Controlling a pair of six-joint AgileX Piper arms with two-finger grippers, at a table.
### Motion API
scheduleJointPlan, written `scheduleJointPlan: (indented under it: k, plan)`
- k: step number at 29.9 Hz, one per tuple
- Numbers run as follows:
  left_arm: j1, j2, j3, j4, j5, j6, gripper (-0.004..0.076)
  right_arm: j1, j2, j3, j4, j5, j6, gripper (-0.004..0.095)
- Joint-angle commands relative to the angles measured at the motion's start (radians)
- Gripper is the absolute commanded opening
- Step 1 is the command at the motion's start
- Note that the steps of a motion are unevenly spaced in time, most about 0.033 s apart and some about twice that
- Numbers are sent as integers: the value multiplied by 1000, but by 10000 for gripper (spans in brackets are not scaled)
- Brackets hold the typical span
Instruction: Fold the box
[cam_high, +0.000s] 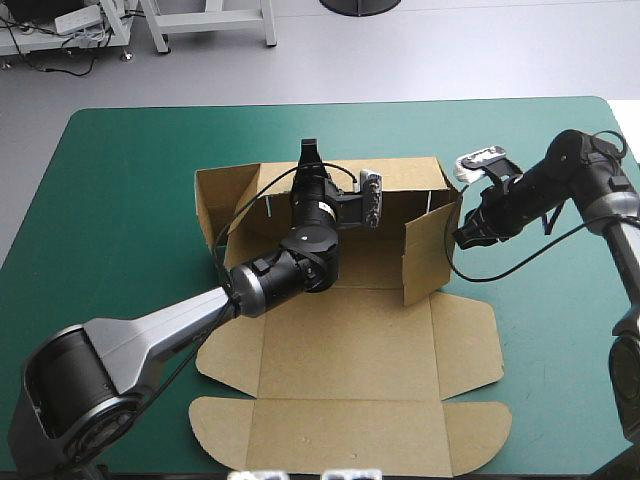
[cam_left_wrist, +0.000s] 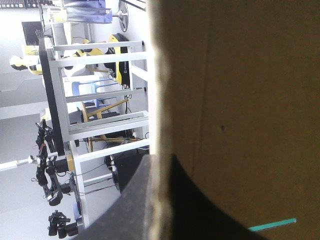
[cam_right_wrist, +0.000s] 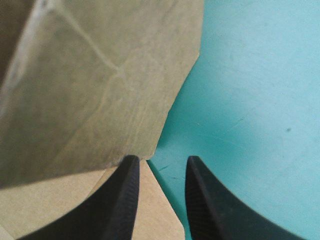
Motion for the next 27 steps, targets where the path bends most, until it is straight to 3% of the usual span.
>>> scheduleJointPlan:
  k: [1,27]
  plan:
    - [-5,-37,-19,9,32,-51,-6,25,-51,-22,35,26,-4,301]
    - [55,-37,-19,43,53,-134,-6,86,-51,-22,34,24,0,301]
